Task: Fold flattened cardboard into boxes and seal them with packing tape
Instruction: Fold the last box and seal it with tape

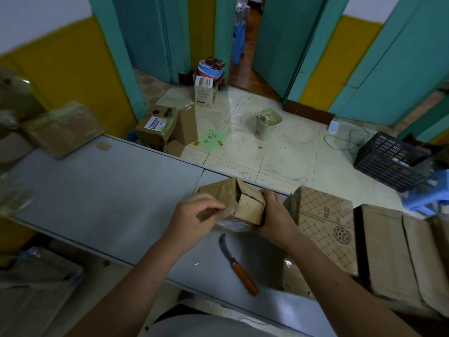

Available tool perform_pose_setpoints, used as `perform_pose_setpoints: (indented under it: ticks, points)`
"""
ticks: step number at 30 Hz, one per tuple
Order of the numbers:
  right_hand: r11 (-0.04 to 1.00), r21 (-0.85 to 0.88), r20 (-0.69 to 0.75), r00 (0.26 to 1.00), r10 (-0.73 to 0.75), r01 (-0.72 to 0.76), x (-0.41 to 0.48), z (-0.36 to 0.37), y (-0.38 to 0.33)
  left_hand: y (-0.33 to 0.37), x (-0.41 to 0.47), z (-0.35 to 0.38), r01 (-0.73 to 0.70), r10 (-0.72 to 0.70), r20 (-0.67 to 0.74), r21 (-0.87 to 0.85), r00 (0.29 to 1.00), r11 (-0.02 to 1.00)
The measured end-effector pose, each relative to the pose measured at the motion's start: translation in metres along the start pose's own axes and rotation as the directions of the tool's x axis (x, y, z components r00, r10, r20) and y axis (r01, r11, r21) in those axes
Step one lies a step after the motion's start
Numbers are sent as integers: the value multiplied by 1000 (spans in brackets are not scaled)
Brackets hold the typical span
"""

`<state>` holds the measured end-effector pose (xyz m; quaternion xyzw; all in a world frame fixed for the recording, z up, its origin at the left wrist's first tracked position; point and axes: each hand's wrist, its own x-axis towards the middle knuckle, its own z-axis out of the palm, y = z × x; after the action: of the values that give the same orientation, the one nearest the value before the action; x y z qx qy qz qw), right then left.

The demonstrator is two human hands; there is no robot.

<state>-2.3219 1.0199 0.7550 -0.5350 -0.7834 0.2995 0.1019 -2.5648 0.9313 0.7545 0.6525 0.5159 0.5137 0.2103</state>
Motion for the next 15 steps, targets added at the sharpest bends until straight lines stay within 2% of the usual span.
perform_pose_setpoints:
  ticks: [5, 15]
  points:
    - [1000, 23, -16, 1000, -17, 17, 1, 2, 2, 1, -3, 7, -164, 162, 42, 50, 986, 985]
    - [1000, 21, -17, 1000, 8, -8, 3, 7, 6, 2, -7, 8, -153, 144, 68, 158, 987, 975]
